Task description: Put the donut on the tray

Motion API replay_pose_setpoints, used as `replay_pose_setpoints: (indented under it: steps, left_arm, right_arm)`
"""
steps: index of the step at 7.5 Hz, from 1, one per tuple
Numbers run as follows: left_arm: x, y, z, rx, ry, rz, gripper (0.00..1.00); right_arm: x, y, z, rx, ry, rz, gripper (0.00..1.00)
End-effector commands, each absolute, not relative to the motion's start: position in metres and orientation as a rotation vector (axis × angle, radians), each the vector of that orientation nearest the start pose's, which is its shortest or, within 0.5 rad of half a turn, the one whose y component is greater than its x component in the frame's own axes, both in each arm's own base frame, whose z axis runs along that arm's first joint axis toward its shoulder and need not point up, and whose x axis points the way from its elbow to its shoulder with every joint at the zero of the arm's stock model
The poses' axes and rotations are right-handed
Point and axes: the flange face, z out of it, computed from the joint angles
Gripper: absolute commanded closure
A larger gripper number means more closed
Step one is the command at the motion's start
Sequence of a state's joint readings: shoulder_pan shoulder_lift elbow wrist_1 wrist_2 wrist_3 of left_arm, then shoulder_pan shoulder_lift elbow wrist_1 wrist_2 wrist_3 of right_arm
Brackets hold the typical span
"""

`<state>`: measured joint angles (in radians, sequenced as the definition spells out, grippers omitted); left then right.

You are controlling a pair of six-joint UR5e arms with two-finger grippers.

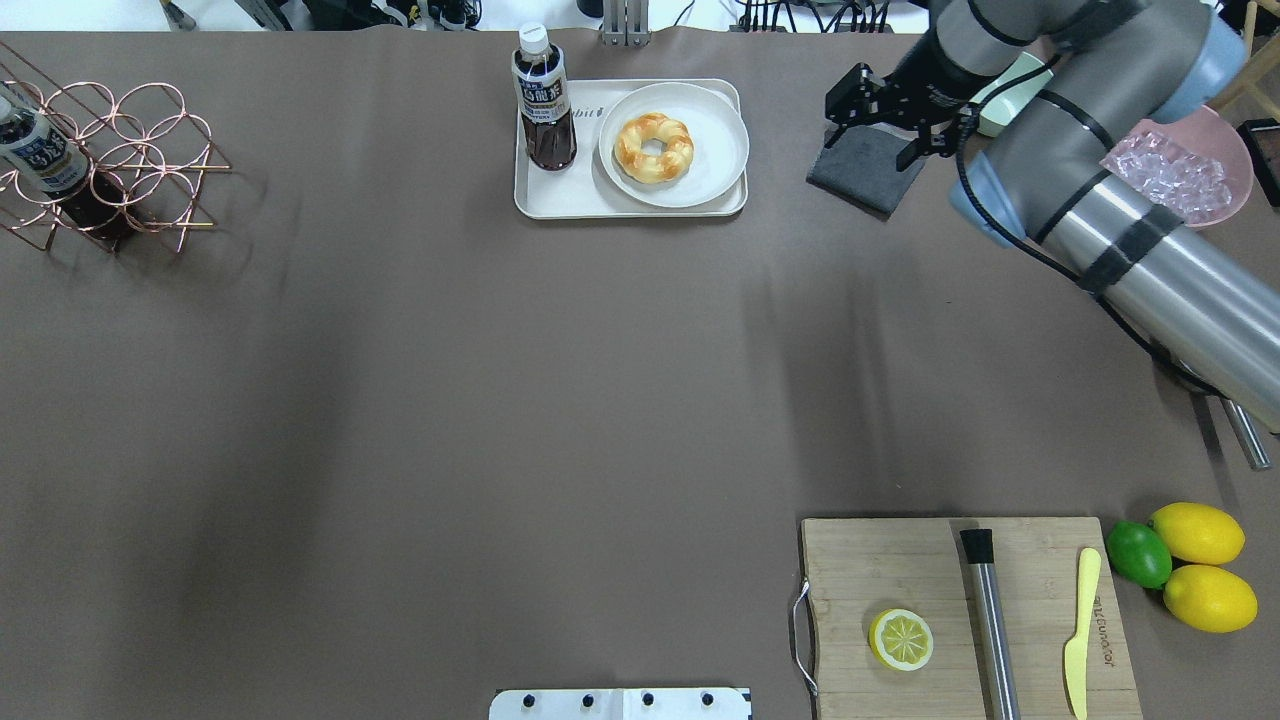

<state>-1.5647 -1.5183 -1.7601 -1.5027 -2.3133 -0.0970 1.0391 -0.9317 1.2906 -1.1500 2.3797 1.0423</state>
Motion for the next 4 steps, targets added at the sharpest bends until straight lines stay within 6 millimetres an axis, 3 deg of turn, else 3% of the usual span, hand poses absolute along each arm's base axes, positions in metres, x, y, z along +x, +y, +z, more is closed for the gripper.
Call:
replay_pose_setpoints:
  steps: [1,2,3,4]
  left_arm:
    - [-0.063,-0.474,0.605,0.017,0.746,-0.065,0.02]
    - [-0.063,-0.475,0.607,0.015,0.747,-0.064,0.02]
    - [-0.063,-0.472,0.609,0.012,0.749,-0.067,0.02]
    - [-0.063,-0.474,0.606,0.018,0.750,-0.066,0.02]
  right_arm:
    - [-0.215,-0.621,0.399,0.005,-1.126,0.077,0.00]
    - [-0.174,-0.589,0.421,0.040,-1.142,0.032,0.00]
    - [-0.149,-0.549,0.449,0.081,-1.127,-0.029,0.00]
    - [-0.138,-0.526,0.482,0.084,-1.089,-0.046,0.00]
